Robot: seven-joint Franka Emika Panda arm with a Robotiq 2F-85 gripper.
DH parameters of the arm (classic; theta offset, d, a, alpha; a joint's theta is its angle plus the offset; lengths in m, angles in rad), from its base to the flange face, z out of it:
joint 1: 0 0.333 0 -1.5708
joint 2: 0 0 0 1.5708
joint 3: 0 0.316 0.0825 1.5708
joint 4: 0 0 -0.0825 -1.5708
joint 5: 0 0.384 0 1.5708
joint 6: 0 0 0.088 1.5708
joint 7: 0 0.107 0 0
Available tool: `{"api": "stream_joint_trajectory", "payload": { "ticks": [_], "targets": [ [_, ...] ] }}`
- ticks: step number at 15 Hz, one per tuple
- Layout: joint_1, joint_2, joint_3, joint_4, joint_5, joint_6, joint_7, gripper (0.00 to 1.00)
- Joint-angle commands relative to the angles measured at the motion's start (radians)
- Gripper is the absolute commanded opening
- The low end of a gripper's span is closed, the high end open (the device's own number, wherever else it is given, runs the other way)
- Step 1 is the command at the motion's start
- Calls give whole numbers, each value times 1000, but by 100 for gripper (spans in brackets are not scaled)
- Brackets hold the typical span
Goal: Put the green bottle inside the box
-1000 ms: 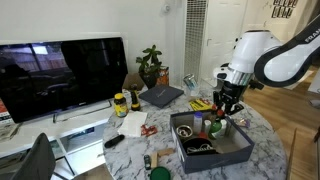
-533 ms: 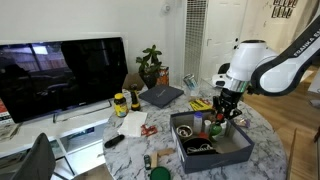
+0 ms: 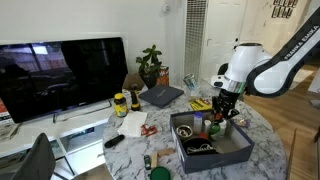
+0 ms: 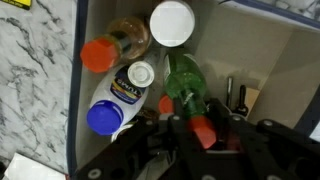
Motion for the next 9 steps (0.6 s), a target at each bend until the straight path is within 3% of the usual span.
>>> {"api": "stream_joint_trajectory", "payload": {
  "ticks": [1, 9],
  "targets": [
    [-35, 22, 20, 30, -14, 1, 23, 8],
    [-78, 61, 23, 56, -13, -18, 18, 8]
  ]
}}
